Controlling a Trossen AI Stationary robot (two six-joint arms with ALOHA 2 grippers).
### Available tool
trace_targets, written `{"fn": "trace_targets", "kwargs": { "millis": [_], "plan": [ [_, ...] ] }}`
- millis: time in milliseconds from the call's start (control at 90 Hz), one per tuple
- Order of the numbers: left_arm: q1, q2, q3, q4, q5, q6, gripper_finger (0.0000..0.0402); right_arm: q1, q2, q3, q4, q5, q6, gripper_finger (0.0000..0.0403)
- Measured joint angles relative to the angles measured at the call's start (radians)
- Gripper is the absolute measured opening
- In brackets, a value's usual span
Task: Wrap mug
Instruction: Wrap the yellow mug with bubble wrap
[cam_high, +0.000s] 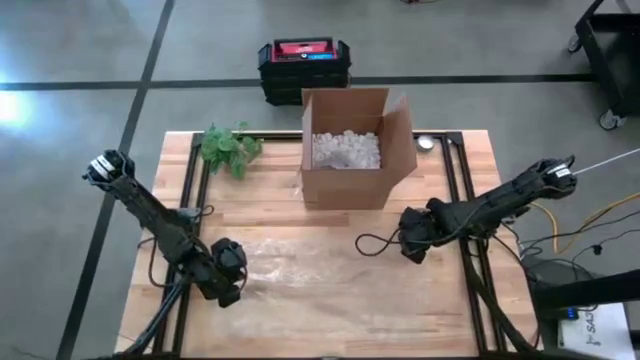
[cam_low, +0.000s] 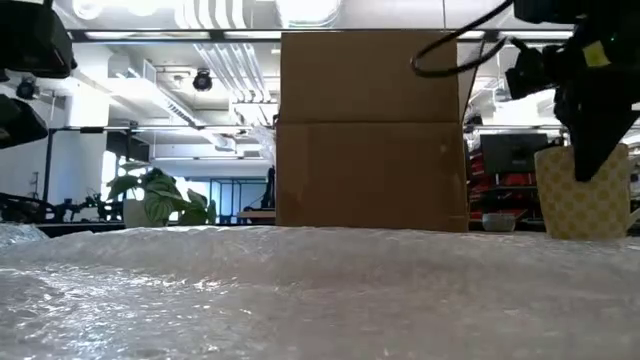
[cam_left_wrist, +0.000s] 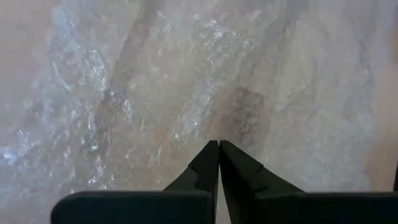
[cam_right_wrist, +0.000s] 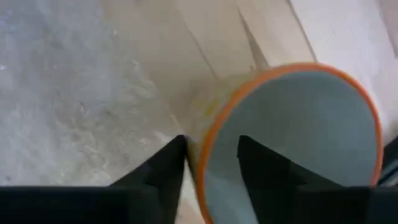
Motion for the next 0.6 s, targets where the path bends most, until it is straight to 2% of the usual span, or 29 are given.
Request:
{"fn": "trace_targets", "kwargs": {
  "millis": [44, 89, 200, 322, 444, 600],
  "plan": [
    [0.000, 0.000, 0.000, -0.001, -0.012, 0.002, 0.0000, 0.000, 0.001, 0.012, -0.002, -0.007, -0.024, 0.0037],
    [0.000, 0.000, 0.000, 0.001, -0.025, 0.011, 0.0000, 0.000, 0.000, 0.035, -0.010, -0.029, -0.048, 0.0017],
    [0.000, 0.000, 0.000, 0.001, -0.048, 0.019, 0.0000, 0.003, 0.000, 0.144, -0.015, -0.052, -0.059, 0.0017],
    [0.000, 0.000, 0.000, 0.001, -0.049, 0.019, 0.0000, 0.058, 0.056, 0.273, 0.128, -0.059, -0.182, 0.0007],
    [0.000, -0.001, 0.000, -0.001, -0.049, 0.020, 0.0000, 0.100, 0.202, 0.410, 0.289, -0.075, -0.329, 0.0006],
    [0.000, -0.001, 0.000, -0.001, -0.049, 0.020, 0.0000, 0.105, 0.455, 0.646, 0.267, -0.070, -0.483, 0.0003]
  ]
}}
